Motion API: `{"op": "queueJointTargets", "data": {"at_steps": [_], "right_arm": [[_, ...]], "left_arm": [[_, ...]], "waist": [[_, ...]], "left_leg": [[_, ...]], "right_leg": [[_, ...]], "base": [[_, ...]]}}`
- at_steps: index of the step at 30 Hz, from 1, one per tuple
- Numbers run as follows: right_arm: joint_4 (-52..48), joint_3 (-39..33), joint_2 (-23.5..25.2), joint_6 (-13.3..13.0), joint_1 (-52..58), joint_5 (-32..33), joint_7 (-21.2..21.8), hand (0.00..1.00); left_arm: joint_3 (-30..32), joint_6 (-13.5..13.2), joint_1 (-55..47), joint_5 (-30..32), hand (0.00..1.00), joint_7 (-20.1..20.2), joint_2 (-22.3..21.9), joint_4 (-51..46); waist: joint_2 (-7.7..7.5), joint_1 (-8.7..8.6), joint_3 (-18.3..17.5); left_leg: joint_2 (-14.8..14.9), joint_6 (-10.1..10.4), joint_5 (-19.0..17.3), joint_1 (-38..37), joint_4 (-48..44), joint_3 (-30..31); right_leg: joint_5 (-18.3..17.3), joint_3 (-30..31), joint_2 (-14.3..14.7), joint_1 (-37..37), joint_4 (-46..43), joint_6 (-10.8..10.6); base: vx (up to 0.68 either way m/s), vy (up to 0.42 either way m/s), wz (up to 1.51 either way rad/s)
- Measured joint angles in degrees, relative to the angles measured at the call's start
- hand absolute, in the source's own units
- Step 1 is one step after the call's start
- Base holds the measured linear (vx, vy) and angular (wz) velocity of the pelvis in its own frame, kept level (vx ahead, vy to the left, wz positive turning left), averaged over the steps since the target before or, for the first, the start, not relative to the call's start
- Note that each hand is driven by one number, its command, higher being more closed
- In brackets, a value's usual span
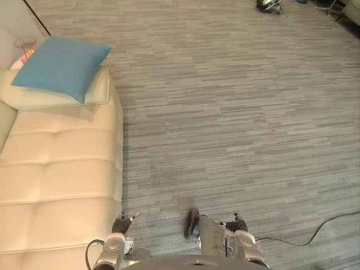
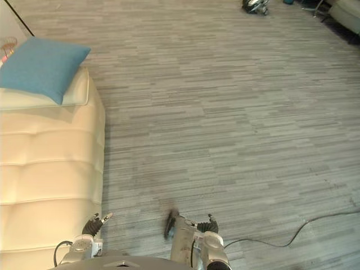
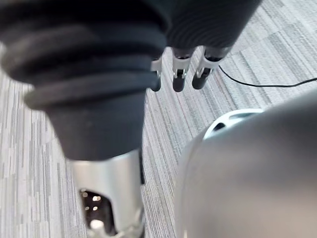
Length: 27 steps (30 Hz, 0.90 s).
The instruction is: Pick up cushions and gather them together orderly.
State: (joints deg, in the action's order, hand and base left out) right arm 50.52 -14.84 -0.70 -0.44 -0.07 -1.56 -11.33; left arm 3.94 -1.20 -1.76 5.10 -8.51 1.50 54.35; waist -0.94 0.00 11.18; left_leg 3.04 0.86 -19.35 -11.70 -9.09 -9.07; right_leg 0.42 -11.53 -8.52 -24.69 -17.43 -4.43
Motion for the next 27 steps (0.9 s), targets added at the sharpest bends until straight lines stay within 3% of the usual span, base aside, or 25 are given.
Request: {"op": "queueJointTargets", "data": {"at_steps": [1,3,5,6,7,9,10,12,14,15,17,18,19,21,24,25,26,27], "right_arm": [[0.0,-0.1,0.1,0.1,-0.5,0.1,0.0,0.0],[-0.1,-1.5,-0.2,-0.5,-1.3,0.1,0.1,0.0],[-0.1,-2.3,-0.9,-0.5,-1.2,0.1,0.1,0.0],[-0.1,-2.2,-1.0,-0.5,-0.9,0.1,-0.1,0.0],[-0.1,-1.7,-1.0,-0.5,-0.6,0.2,-0.1,0.0],[0.0,-0.9,-0.1,-0.5,-0.2,0.4,-0.1,0.0],[0.0,-0.9,0.2,-0.5,-0.3,1.3,-0.1,0.0],[0.2,-1.0,0.3,-0.4,0.0,1.7,-0.1,0.0],[0.4,-1.1,0.4,-0.3,0.3,1.8,-0.3,0.0],[0.4,-1.1,0.4,-0.2,0.4,1.8,-0.3,0.0],[0.7,-1.1,0.2,-0.1,0.6,1.7,-0.6,0.0],[1.6,-1.0,0.1,0.2,0.4,1.6,-0.6,0.0],[3.0,-0.7,0.7,0.4,-0.1,1.6,-0.6,0.0],[4.5,1.2,0.9,0.7,-1.6,1.2,-0.4,0.0],[4.7,1.2,0.2,0.6,-1.6,0.9,-0.1,0.0],[4.7,1.1,0.1,0.6,-1.5,0.4,0.0,0.0],[4.7,1.2,0.2,0.6,-0.9,-0.4,0.2,0.0],[4.7,1.2,0.2,0.7,-0.4,-0.6,0.2,0.0]], "left_arm": [[0.2,0.0,0.5,0.0,0.0,0.0,-0.5,1.2],[0.6,0.0,0.5,0.0,0.0,0.0,-1.5,1.5],[1.7,0.0,0.3,0.0,0.0,0.0,-2.4,1.3],[2.7,0.0,0.0,0.0,0.0,0.0,-2.8,0.6],[2.8,0.0,-0.6,0.0,0.0,0.0,-2.8,-0.7],[2.7,0.0,-1.0,0.0,0.0,0.1,-2.3,-2.2],[2.6,-0.1,-1.0,0.0,0.0,0.1,-2.2,-2.8],[2.6,-0.2,-1.3,-0.2,0.0,0.1,-2.2,-3.6],[2.5,-0.3,-1.2,-0.5,0.0,0.2,-2.4,-4.2],[2.6,-0.4,-1.2,-0.5,0.0,0.2,-2.4,-4.2],[2.3,-0.9,-1.3,-0.6,0.0,0.1,-2.6,-4.2],[2.2,-1.3,-1.2,-0.5,0.0,0.1,-2.6,-4.0],[2.1,-1.3,-0.7,-0.5,0.0,0.2,-2.1,-3.9],[2.5,-1.4,0.0,-0.6,0.0,0.3,-0.7,-3.8],[2.6,-1.5,0.0,-0.6,0.0,0.5,-0.5,-3.0],[2.3,-1.4,0.0,-0.6,0.0,0.6,-0.1,-2.0],[1.8,-1.2,0.1,-0.5,0.0,0.6,0.4,-1.0],[1.4,-1.1,0.1,-0.5,0.0,0.6,0.7,-0.7]], "waist": [[0.38,-0.06,0.2],[2.16,0.03,0.3],[4.14,-0.31,0.2],[4.94,-0.34,0.3],[5.46,0.7,0.3],[5.26,1.87,0.4],[4.5,2.11,0.5],[4.68,2.72,0.3],[4.49,3.18,0.4],[4.45,3.16,0.5],[4.77,3.4,0.3],[4.36,4.52,0.2],[3.0,4.72,-0.4],[0.86,5.07,-0.6],[0.38,5.44,-1.3],[-0.04,4.77,-1.6],[-1.09,3.7,-1.5],[-1.29,3.2,-1.4]], "left_leg": [[0.6,0.3,-0.3,-1.4,0.3,1.6],[2.4,0.2,0.0,-1.2,-2.9,5.2],[5.4,2.2,1.5,4.3,-18.8,8.4],[7.5,4.2,4.6,9.0,-30.1,9.1],[10.2,4.8,5.2,13.9,-43.0,7.3],[12.0,3.5,4.4,19.6,-51.0,3.1],[11.8,2.8,3.9,22.5,-50.5,0.8],[10.7,1.7,3.2,26.9,-44.7,-2.6],[7.3,1.9,4.1,30.1,-26.5,-5.7],[6.4,2.0,5.4,30.4,-22.1,-6.1],[4.0,1.8,14.3,30.2,-6.3,-6.8],[3.3,0.2,22.3,28.9,-4.7,-6.9],[1.6,-2.4,20.9,28.7,-5.1,-7.4],[0.6,-4.7,17.8,30.0,-9.6,-7.5],[0.2,-5.5,11.0,28.7,-14.7,-8.0],[-0.6,-5.6,9.2,27.0,-14.4,-7.9],[-2.8,-5.7,8.1,23.6,-12.5,-6.8],[-3.5,-5.8,7.9,22.0,-11.6,-6.2]], "right_leg": [[1.4,0.8,0.5,-0.5,-3.9,1.3],[-4.7,0.1,0.7,-2.4,-12.8,3.8],[-9.6,-3.4,1.1,1.3,-14.9,4.4],[-10.9,-4.8,2.0,4.4,-14.5,5.5],[-12.6,-5.4,3.8,8.8,-13.1,6.3],[-14.0,-6.0,4.9,15.0,-9.5,6.8],[-14.4,-6.3,4.9,17.8,-6.7,7.0],[-13.7,-6.6,4.6,21.9,-2.3,5.9],[-13.4,-7.9,2.6,27.1,2.3,3.6],[-13.6,-8.3,2.3,28.1,3.1,3.1],[-14.5,-9.4,1.5,32.2,5.9,0.6],[-15.1,-9.0,1.5,34.6,7.6,-0.6],[-14.7,-7.9,0.6,36.1,9.5,0.0],[-10.8,-5.7,-0.8,37.1,11.0,-0.3],[-9.1,-1.2,-2.5,35.0,1.4,-2.5],[-8.2,0.1,-4.2,31.6,-8.3,-4.4],[-5.8,2.3,-7.1,24.7,-25.0,-6.6],[-6.4,2.5,-7.5,22.3,-31.2,-6.0]], "base": [[0.39,-0.241,0.4],[0.5,-0.308,0.46],[0.52,-0.3,0.59],[0.6,-0.301,0.4],[0.49,-0.218,0.12],[0.49,-0.153,-0.05],[0.5,-0.068,0.11],[0.46,0.024,0.1],[0.43,0.104,0.21],[0.36,0.13,0.33],[0.42,0.183,0.23],[0.49,0.198,0.11],[0.62,0.221,0.08],[0.52,0.189,0.14],[0.43,0.218,-0.01],[0.43,0.201,0.17],[0.42,0.171,0.32],[0.49,0.159,0.54]]}}
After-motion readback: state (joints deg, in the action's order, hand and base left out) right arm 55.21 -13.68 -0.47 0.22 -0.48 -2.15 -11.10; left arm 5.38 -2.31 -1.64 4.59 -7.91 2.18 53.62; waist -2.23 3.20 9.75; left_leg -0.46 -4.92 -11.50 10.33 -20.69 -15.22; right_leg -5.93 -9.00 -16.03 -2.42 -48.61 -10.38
